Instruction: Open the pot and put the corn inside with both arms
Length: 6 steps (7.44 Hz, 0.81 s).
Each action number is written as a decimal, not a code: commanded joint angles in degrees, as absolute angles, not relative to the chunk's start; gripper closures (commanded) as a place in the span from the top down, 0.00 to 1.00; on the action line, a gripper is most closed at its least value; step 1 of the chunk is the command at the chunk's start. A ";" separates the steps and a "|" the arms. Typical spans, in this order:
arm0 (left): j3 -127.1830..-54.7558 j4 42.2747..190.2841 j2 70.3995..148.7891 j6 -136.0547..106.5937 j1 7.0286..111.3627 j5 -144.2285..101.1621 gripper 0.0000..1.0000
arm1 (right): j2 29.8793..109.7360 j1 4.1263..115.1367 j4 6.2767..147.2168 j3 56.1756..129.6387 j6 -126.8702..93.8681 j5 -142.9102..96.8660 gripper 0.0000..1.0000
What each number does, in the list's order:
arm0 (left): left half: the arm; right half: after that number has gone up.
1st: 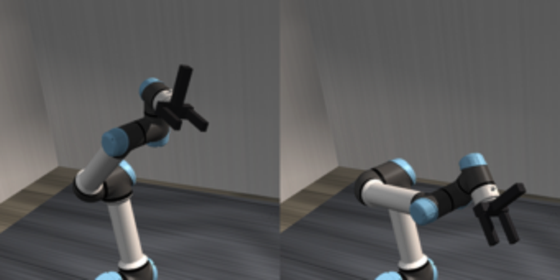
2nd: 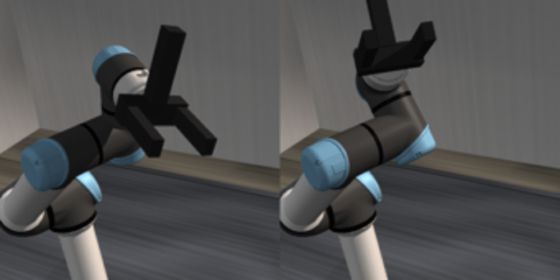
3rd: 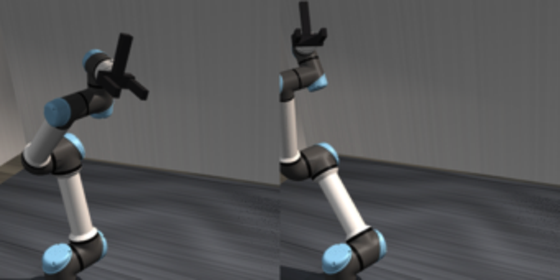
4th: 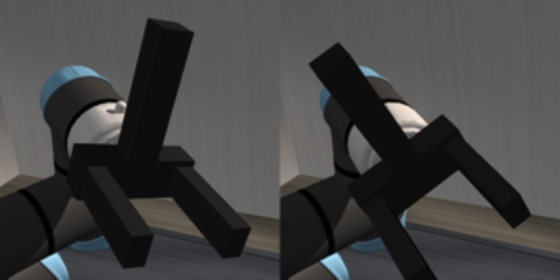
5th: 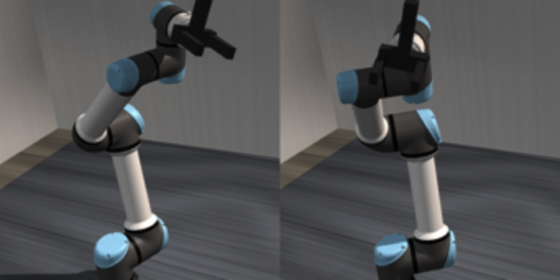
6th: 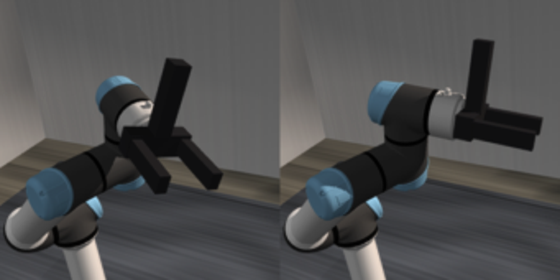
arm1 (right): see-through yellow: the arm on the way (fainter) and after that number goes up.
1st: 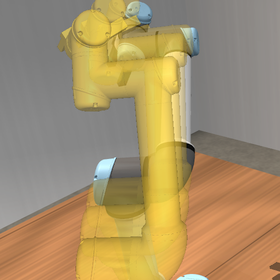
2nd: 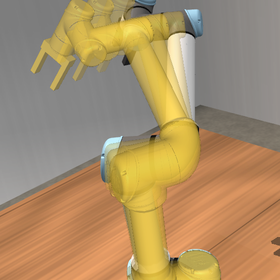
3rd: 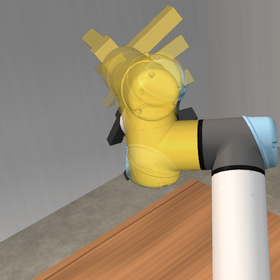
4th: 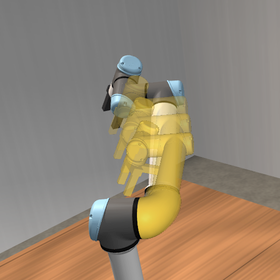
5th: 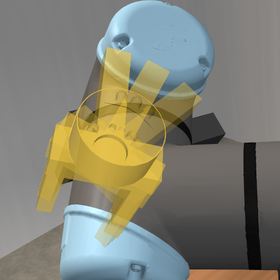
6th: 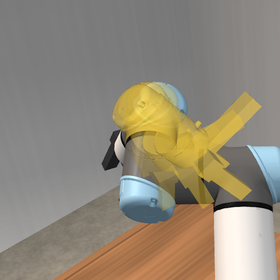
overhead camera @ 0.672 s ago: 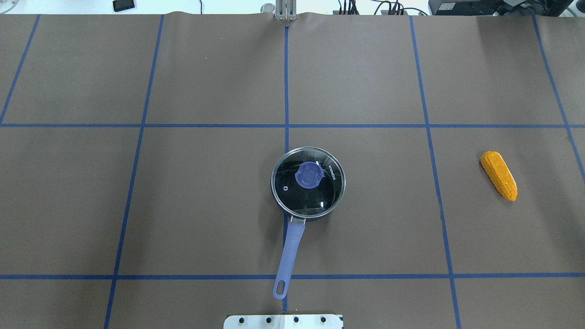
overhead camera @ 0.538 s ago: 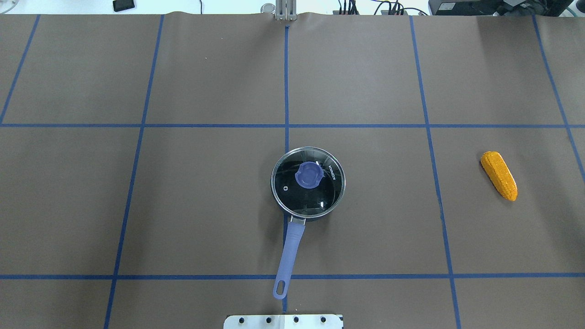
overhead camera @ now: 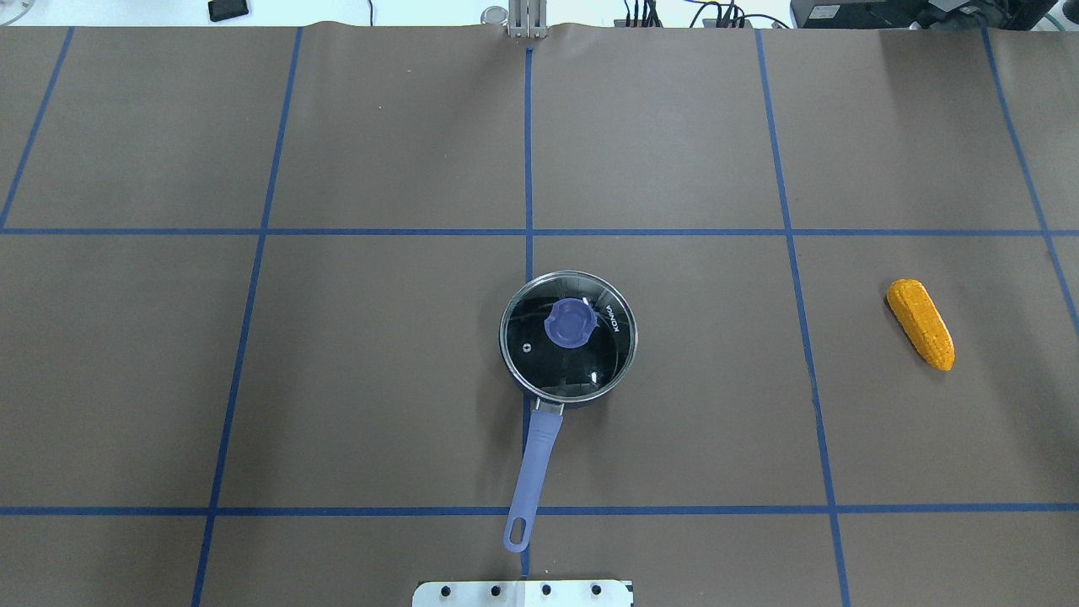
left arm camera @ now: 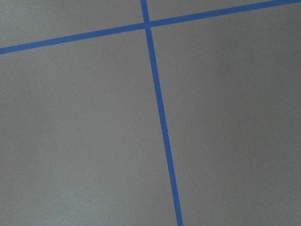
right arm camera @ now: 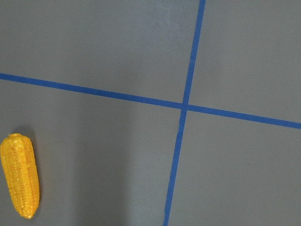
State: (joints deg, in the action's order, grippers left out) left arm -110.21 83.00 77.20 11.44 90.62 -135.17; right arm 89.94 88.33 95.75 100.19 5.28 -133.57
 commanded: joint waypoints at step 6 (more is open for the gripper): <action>-112.76 107.26 82.35 10.12 90.18 -141.50 0.98 | 88.15 88.33 95.10 103.18 5.01 -133.86 1.00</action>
